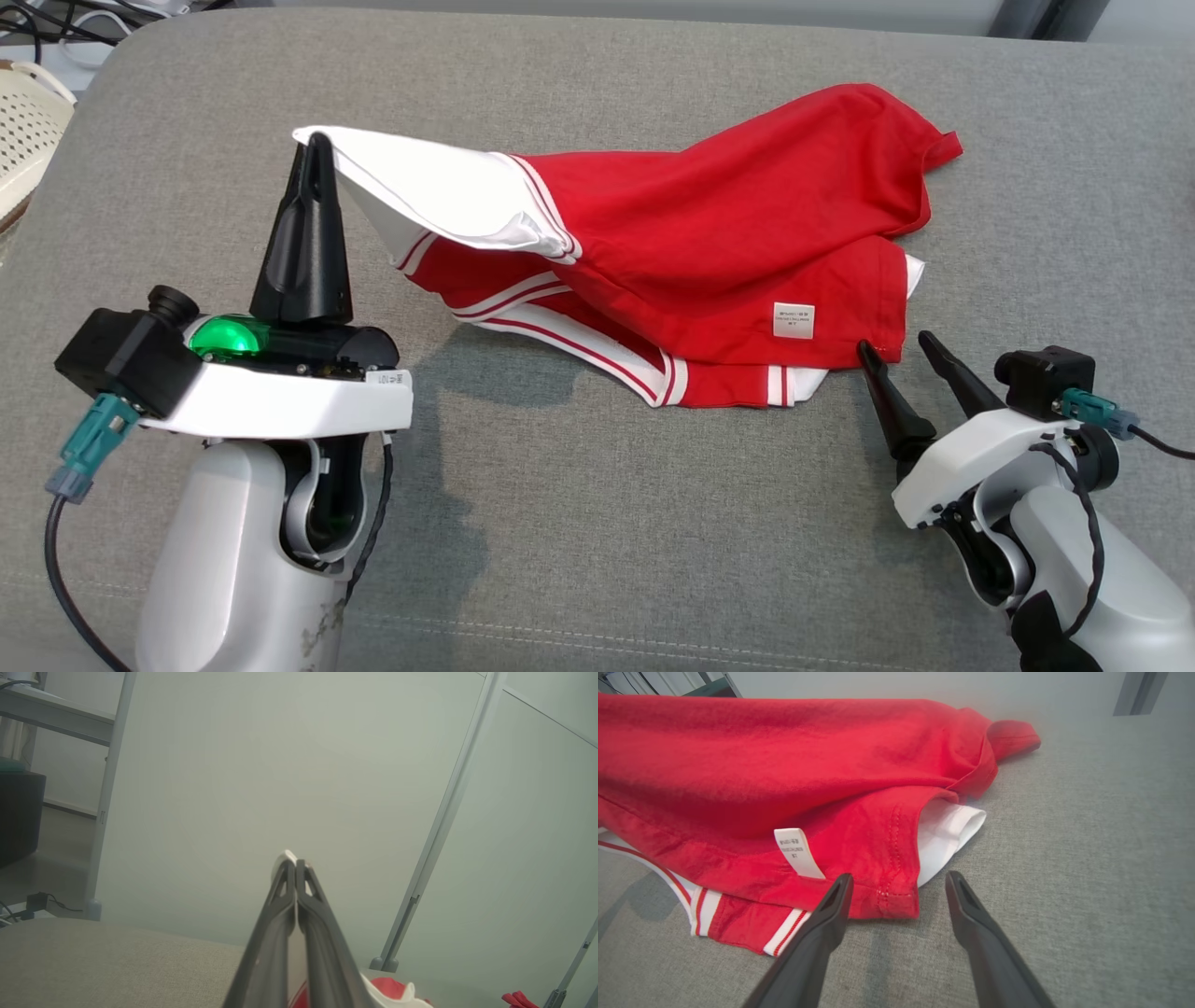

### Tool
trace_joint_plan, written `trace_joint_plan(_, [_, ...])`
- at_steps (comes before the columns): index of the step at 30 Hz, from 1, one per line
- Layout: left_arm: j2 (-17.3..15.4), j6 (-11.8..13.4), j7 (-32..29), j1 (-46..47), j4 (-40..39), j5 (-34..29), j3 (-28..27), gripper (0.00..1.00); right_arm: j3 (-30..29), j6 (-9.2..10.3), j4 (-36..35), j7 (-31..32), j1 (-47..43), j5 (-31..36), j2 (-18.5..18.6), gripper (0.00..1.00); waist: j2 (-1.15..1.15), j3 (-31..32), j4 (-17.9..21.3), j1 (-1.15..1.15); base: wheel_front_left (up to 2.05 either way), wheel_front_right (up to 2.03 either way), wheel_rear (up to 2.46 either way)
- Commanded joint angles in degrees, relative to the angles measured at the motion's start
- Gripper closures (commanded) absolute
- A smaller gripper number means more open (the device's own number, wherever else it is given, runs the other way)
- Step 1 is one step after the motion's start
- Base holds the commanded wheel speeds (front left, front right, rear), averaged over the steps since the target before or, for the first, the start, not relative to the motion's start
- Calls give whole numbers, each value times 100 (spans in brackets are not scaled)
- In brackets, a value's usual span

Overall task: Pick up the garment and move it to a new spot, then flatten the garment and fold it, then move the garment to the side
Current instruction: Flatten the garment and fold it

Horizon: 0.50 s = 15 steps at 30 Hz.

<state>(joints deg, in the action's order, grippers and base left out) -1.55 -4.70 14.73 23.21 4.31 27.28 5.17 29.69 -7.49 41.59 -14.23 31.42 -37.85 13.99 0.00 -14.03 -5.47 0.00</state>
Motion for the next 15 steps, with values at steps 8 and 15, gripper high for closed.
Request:
trace_joint_plan(8, [-133, 77, 27, -39, -168, 1, -63, 100, 202, 0, -69, -76, -155, -158, -20, 54, 0, 76, -47, 0, 0, 0, 0])
trace_joint_plan(15, [-133, 67, 27, -77, -125, -40, -43, 100, 249, 0, -14, -76, -100, -155, 1, 100, 0, 178, -59, 0, 0, 0, 0])
